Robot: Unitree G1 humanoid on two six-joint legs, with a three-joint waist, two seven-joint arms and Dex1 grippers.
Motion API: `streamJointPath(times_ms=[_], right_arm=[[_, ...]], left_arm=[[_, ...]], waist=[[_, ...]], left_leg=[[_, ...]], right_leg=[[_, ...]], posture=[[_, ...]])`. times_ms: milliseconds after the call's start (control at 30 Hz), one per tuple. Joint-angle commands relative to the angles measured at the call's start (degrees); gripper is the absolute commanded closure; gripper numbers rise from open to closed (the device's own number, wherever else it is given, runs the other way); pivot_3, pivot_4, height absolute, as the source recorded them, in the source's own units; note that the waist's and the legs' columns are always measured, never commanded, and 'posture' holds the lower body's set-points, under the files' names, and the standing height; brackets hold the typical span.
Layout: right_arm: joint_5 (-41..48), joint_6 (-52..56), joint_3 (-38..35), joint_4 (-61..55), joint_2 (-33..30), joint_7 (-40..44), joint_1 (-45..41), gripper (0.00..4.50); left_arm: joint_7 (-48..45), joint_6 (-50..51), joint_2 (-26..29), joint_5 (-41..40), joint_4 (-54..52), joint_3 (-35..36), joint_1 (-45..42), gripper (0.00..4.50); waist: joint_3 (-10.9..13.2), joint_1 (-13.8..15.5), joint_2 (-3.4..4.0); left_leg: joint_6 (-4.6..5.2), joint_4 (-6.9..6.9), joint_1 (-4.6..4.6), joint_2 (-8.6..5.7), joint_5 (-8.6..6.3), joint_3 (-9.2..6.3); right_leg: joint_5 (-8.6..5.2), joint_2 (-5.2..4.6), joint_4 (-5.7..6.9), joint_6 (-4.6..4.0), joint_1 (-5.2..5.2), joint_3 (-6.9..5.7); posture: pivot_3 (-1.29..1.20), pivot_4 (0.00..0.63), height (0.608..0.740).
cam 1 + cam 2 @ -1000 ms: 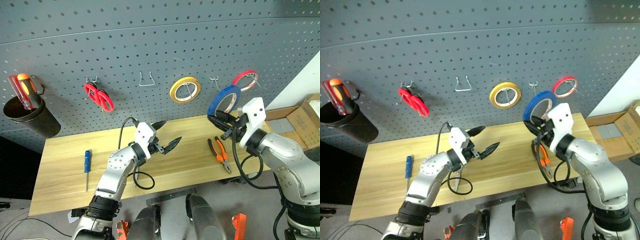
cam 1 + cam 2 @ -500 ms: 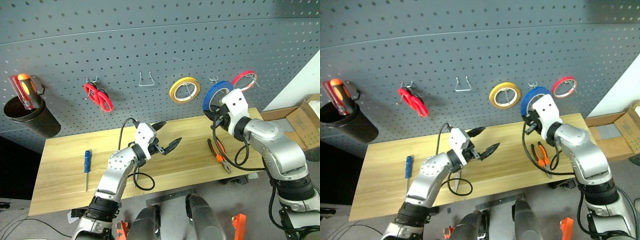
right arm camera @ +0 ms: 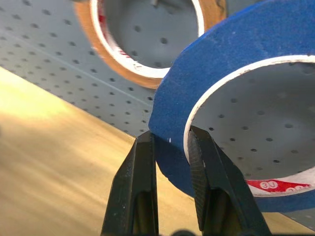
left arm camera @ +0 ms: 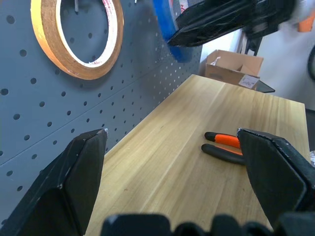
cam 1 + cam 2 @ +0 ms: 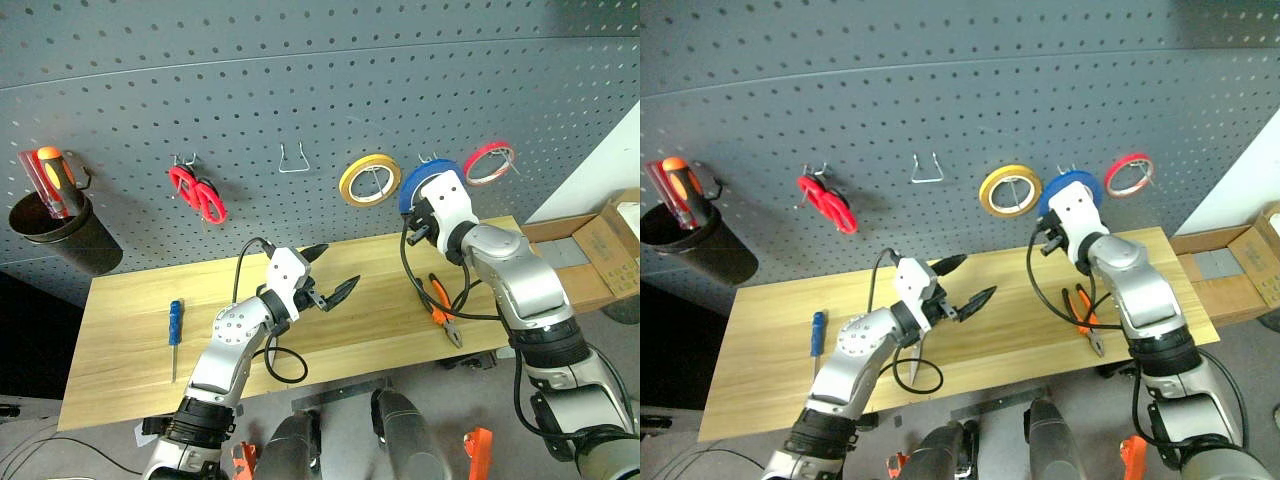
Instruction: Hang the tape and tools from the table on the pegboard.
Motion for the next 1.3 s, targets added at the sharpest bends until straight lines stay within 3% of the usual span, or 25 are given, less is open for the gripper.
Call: streamJointPath(times_ms=[33,200,333,467,533,600,767,1300], right_arm=[[-0.4,-0.2,-1.4,2.7,0.6,-0.1,1.2,3.21],[0.6,1.7,-3.4,-3.7,-1.0,1.1,4.9,1.5],[3.4,5.9,-7.7,-11.5,-5.3,4.5,13.4,0.2],[8.8,15.0,-11.1,-19.6,-12.0,10.5,25.8,0.2],[9.5,17.6,-12.1,-19.8,-11.9,9.2,27.8,0.2],[9.5,21.2,-13.0,-17.2,-8.9,5.8,26.3,0.2],[6.8,26.4,-10.5,-6.9,-1.7,-1.2,20.1,0.2],[3.7,21.0,-7.5,2.6,0.5,-4.2,18.9,0.2]], left_arm=[[0.0,0.0,0.2,0.1,-2.7,0.1,0.4,0.0],[-0.3,0.2,0.6,0.0,-3.0,0.2,0.8,0.0],[-0.6,0.5,0.7,-0.2,-3.2,0.1,1.2,0.0],[-3.2,2.4,3.2,1.3,-3.4,-2.2,2.5,0.0],[-6.1,1.2,5.7,3.1,-3.2,-4.4,3.7,0.0],[-7.7,0.7,6.9,3.2,-3.2,-5.3,5.2,0.0],[-9.8,3.2,8.9,2.0,-6.5,-5.4,8.6,0.0],[-9.7,8.0,9.6,1.0,-13.5,-4.3,12.1,0.0]], waist=[[-0.2,0.0,0.01],[-0.2,0.0,0.02],[-0.2,0.4,0.03],[-0.4,1.8,0.0],[-0.8,2.0,-0.11],[-0.9,2.1,-0.35],[-0.7,0.9,0.08],[-0.6,1.7,0.09]], left_leg=[[0.0,0.0,0.0,0.0,0.0,0.0],[0.0,-0.01,-0.01,0.02,0.0,-0.03],[0.0,-0.01,-0.02,0.02,-0.01,-0.09],[0.01,-0.02,-0.01,0.04,-0.02,-0.24],[0.02,-0.05,0.06,0.08,-0.03,-0.3],[0.2,-0.05,0.18,0.1,-0.15,-0.33],[0.3,-0.02,0.21,0.11,-0.09,0.29],[0.3,-0.07,0.13,0.17,-0.08,0.09]], right_leg=[[0.0,0.0,-0.01,0.0,0.0,0.0],[0.0,0.0,-0.01,0.0,0.0,0.0],[0.0,0.01,-0.04,0.0,0.03,0.0],[-0.01,0.0,-0.14,0.0,0.11,-0.03],[-0.01,0.02,-0.17,0.0,0.21,-0.09],[-0.02,0.02,-0.22,-0.01,0.37,-0.11],[0.24,-0.03,-0.1,-0.16,0.13,0.21],[0.25,-0.05,-0.19,-0.18,0.12,0.01]], posture=[[-0.25,0.245,0.74],[-0.25,0.259,0.74],[-0.26,0.267,0.74],[-0.27,0.275,0.74],[-0.27,0.281,0.74],[-0.27,0.281,0.74],[-0.24,0.296,0.74],[-0.21,0.308,0.74]])
